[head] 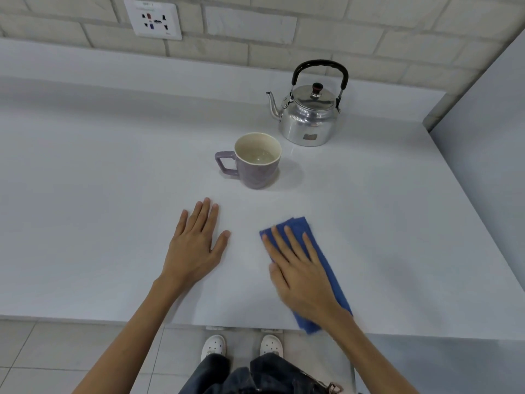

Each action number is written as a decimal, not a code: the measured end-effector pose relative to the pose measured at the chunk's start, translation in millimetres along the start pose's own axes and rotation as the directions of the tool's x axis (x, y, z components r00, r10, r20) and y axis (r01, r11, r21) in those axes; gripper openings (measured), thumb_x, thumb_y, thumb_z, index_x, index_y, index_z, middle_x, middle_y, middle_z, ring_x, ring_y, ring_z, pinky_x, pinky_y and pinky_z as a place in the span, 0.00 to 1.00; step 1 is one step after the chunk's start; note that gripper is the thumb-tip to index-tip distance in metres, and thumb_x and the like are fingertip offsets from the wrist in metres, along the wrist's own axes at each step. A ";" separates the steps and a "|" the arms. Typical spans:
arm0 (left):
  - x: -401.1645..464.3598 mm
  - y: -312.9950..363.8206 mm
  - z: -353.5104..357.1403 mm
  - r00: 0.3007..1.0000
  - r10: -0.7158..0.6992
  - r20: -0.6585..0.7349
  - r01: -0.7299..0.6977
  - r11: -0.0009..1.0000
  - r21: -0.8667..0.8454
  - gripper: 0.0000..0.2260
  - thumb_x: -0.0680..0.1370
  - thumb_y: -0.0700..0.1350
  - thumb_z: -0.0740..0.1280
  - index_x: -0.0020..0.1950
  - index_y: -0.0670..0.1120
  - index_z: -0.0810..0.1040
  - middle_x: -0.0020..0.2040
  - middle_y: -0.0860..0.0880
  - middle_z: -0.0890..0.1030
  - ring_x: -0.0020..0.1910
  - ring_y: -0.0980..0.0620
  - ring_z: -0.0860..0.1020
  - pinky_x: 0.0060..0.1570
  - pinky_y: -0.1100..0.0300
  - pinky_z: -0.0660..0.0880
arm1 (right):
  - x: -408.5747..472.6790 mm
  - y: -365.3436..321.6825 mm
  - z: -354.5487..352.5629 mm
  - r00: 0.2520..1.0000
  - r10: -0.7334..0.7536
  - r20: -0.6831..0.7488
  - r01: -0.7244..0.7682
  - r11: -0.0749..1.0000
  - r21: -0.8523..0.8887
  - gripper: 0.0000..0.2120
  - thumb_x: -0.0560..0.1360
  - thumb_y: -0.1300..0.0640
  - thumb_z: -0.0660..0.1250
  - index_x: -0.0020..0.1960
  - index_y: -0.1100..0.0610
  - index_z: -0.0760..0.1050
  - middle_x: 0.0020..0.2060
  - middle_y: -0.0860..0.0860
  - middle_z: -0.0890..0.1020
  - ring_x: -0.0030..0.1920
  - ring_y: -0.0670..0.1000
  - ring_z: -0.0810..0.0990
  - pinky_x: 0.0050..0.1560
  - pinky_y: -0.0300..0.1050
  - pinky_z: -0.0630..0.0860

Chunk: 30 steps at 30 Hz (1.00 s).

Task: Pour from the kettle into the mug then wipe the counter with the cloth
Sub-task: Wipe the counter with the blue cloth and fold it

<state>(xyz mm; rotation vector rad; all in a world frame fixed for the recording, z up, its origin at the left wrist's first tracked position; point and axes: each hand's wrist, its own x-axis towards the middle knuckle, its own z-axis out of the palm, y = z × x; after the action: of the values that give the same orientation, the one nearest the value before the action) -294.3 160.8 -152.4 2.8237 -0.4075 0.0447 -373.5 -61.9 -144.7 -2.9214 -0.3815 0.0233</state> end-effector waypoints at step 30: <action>-75.1 24.9 -49.7 0.885 -0.426 0.187 0.460 0.744 -0.484 0.20 0.74 0.59 0.66 0.52 0.42 0.75 0.42 0.48 0.78 0.45 0.48 0.76 0.43 0.57 0.69 | 157.0 -78.2 -36.9 0.953 -0.183 0.242 0.114 0.955 0.273 0.20 0.81 0.54 0.56 0.71 0.58 0.63 0.63 0.56 0.72 0.65 0.56 0.65 0.61 0.48 0.61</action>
<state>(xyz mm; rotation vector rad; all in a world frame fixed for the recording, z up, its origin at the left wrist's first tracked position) -372.8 172.6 -103.2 2.3061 0.2323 -0.2257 -240.0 45.3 -91.8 -2.6284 -0.5943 0.4150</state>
